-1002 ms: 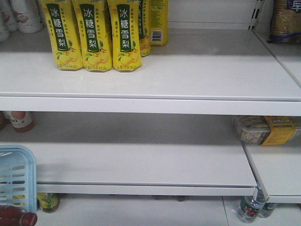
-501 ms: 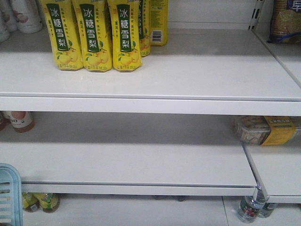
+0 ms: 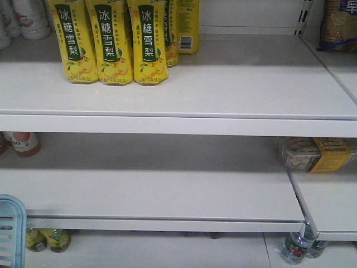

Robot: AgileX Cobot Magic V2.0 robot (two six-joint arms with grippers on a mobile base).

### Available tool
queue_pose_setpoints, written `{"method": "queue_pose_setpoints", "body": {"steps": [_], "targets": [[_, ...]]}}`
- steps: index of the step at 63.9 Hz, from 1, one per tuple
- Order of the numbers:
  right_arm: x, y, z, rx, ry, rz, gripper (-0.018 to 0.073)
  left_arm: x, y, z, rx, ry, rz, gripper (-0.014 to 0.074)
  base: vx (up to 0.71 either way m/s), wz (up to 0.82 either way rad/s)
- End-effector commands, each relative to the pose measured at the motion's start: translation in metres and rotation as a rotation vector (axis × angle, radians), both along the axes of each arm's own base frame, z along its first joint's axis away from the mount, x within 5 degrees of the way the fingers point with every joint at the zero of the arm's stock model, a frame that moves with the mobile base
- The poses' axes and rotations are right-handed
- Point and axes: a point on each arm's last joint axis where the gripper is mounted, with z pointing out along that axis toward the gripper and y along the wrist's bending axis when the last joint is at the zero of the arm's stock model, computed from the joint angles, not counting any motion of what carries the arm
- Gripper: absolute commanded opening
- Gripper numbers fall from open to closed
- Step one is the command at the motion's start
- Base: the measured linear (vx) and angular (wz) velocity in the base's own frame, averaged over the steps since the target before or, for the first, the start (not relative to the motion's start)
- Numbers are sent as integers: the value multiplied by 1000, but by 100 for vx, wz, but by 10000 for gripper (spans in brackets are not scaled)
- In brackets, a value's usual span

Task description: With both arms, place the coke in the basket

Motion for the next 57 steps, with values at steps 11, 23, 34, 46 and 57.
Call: {"method": "queue_pose_setpoints", "body": {"steps": [11,23,34,46,57], "targets": [[0,1,15,-8,-93,7,-10,-2,1,26,89,-218,5,-6,0,0],[0,1,15,-8,-93,7,-10,-2,1,27,89,-228,5,-6,0,0],[0,1,15,-8,-93,7,-10,-2,1,27,86,-228,5,-6,0,0],[0,1,15,-8,-93,7,-10,-2,1,28,64,-238,6,-6,0,0],[0,1,15,-8,-93,7,-10,-2,1,29,43,-254,7,-6,0,0]]}}
